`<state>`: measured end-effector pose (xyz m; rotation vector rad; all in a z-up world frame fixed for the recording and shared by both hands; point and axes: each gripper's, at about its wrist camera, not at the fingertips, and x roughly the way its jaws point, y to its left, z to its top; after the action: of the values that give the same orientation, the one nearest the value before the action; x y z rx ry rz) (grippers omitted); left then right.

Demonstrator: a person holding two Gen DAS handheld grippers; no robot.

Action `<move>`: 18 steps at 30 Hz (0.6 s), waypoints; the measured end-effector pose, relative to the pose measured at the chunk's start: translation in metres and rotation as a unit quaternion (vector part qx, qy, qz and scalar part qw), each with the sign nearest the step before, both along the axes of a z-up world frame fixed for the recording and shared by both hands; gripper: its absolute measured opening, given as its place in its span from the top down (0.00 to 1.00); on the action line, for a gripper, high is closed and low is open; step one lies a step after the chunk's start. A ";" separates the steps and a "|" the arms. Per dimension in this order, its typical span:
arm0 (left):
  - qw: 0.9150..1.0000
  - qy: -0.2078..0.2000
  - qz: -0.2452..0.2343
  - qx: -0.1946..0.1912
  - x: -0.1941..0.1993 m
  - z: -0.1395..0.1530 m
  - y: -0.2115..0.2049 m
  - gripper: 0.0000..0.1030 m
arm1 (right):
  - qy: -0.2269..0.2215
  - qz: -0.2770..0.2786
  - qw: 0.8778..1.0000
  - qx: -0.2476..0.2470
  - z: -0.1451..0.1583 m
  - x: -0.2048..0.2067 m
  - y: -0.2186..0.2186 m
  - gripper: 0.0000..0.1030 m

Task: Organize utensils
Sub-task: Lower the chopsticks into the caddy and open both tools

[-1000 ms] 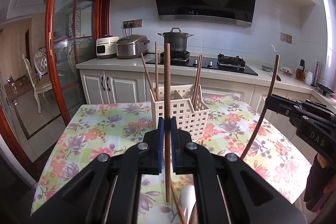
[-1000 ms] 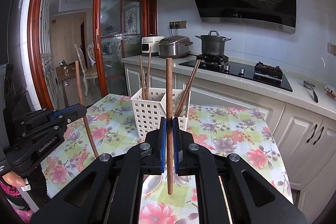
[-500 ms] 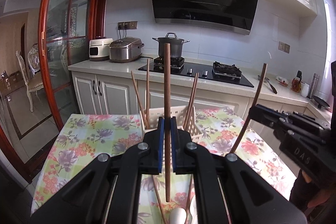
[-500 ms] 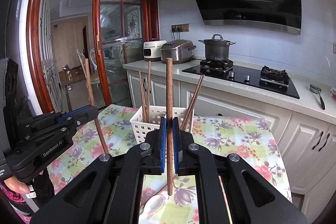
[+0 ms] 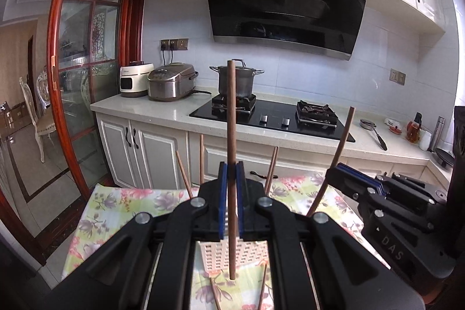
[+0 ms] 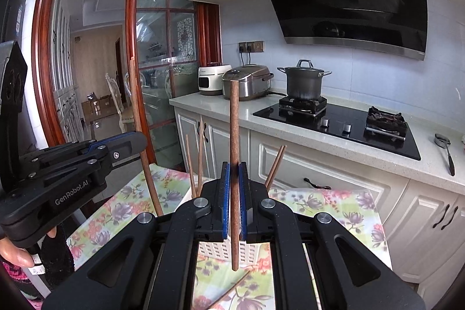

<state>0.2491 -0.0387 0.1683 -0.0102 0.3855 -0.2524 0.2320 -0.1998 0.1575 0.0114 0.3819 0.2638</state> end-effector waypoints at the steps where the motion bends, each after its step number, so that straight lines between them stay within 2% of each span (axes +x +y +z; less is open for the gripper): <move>1: 1.000 -0.001 0.001 -0.001 0.004 0.003 0.000 0.94 | 0.000 -0.001 1.000 0.000 0.003 0.005 0.000 0.94; 11: 1.000 -0.018 0.012 -0.004 0.042 0.034 0.001 0.94 | 0.007 -0.006 1.000 0.005 0.014 0.046 -0.002 0.94; 18: 1.000 0.011 0.014 -0.017 0.076 0.022 0.007 0.94 | 0.029 -0.004 1.000 0.007 -0.001 0.075 0.001 0.94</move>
<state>0.3248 -0.0320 0.1902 -0.0526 0.4020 -0.2311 0.3066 -0.1988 0.1569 0.0341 0.4378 0.2595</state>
